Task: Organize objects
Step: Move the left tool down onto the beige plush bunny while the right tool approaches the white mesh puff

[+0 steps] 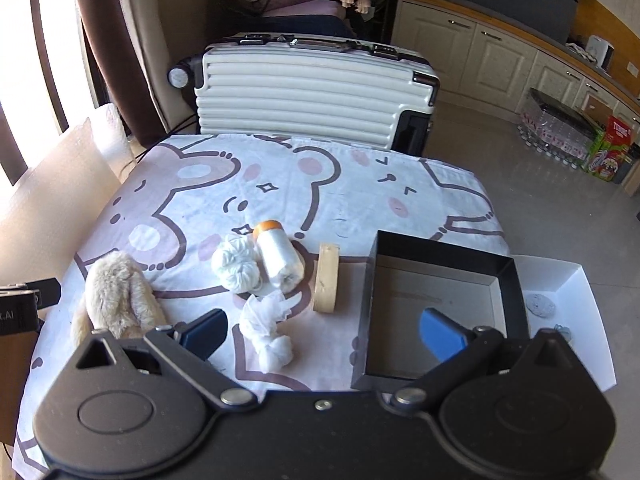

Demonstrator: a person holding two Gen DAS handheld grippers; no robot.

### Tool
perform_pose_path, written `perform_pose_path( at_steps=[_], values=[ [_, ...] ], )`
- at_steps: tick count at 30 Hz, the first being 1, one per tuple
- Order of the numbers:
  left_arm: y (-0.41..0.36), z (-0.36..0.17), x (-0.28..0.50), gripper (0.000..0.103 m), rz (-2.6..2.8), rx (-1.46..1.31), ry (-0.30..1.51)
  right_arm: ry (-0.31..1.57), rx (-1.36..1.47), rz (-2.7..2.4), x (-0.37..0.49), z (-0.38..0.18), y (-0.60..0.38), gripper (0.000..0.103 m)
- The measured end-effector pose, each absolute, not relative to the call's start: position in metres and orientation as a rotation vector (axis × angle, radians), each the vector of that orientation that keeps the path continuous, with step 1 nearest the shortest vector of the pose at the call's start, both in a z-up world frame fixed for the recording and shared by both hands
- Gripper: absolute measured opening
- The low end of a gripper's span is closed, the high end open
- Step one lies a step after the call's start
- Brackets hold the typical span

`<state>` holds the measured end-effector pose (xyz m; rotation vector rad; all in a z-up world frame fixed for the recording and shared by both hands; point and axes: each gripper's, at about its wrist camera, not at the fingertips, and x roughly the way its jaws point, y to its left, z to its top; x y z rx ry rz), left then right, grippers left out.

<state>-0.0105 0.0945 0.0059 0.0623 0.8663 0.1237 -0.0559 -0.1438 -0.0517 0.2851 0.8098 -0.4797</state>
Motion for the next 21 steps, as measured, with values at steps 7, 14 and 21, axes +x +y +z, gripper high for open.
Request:
perform_pose_path(
  at_steps=[7, 14, 21],
  values=[
    [0.112, 0.007, -0.012, 0.103, 0.164, 0.023, 0.853, 0.793, 0.292, -0.426, -0.046, -0.05, -0.133, 0.103],
    [0.124, 0.004, -0.008, 0.103, 0.188, -0.002, 0.865, 0.766, 0.282, -0.408, -0.038, -0.05, -0.126, 0.103],
    [0.137, -0.01, 0.004, 0.103, 0.208, -0.018, 0.9, 0.757, 0.278, -0.391, -0.026, -0.054, -0.123, 0.103]
  ],
)
